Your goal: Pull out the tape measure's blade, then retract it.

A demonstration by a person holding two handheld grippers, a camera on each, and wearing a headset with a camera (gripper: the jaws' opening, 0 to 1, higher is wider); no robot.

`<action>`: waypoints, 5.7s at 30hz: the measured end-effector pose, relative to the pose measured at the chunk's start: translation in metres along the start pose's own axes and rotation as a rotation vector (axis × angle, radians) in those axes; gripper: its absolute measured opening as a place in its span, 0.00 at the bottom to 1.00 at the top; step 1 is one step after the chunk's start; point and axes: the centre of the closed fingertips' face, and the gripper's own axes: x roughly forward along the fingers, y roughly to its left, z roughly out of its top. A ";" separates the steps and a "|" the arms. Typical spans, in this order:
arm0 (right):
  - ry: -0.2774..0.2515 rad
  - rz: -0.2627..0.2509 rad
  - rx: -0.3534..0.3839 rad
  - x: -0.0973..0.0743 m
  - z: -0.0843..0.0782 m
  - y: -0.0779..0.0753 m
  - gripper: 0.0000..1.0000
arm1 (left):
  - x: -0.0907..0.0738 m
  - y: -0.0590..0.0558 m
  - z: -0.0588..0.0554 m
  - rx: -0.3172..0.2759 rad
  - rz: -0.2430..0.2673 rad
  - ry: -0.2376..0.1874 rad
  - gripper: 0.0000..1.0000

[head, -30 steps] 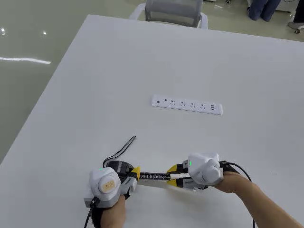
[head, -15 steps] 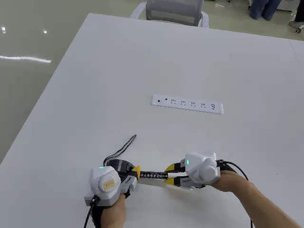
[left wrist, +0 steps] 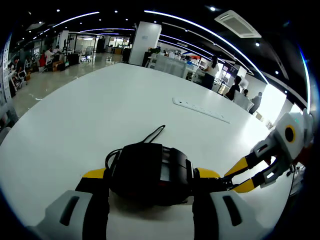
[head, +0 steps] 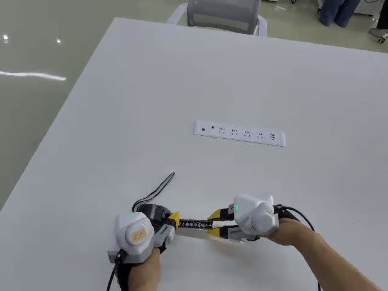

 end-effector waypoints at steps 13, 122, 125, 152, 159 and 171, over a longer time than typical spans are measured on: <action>-0.001 0.003 -0.002 0.004 0.002 0.000 0.13 | -0.001 0.001 0.000 0.002 0.000 0.000 0.65; -0.015 0.034 -0.026 0.044 0.035 0.001 0.13 | -0.001 0.004 0.002 -0.014 -0.025 0.000 0.65; -0.015 0.035 -0.025 0.045 0.035 0.000 0.13 | -0.001 0.004 0.002 -0.013 -0.026 0.000 0.65; -0.016 0.029 -0.028 0.055 0.043 -0.001 0.13 | -0.001 0.006 0.003 -0.022 -0.031 -0.008 0.65; -0.015 0.030 -0.033 0.058 0.045 -0.001 0.13 | -0.001 0.006 0.004 -0.026 -0.031 -0.007 0.65; -0.015 0.029 -0.032 0.063 0.048 -0.001 0.13 | -0.002 0.006 0.004 -0.028 -0.034 -0.007 0.65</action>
